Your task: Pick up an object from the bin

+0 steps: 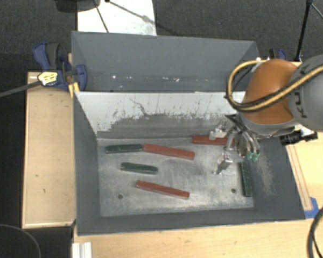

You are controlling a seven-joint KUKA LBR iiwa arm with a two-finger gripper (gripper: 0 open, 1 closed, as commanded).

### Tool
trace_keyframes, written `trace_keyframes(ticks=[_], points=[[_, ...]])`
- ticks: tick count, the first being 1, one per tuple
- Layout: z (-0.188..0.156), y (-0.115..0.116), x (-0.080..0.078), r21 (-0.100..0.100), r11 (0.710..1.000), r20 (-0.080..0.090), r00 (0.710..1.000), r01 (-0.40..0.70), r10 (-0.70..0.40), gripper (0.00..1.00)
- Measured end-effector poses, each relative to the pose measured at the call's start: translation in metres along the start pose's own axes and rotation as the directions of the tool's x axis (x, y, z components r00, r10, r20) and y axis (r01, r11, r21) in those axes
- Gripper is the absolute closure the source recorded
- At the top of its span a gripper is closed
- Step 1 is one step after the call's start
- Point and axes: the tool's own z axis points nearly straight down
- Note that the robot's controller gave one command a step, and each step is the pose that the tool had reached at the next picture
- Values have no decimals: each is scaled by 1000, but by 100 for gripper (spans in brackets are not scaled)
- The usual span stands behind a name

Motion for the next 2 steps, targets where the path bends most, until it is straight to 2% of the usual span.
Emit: trace_keyframes(ticks=[1, 2], points=[[11, 5, -11, 1, 996, 3, 996, 91, -91, 0], [52, 57, 0, -1, 998, 10, 998, 59, -59, 100]])
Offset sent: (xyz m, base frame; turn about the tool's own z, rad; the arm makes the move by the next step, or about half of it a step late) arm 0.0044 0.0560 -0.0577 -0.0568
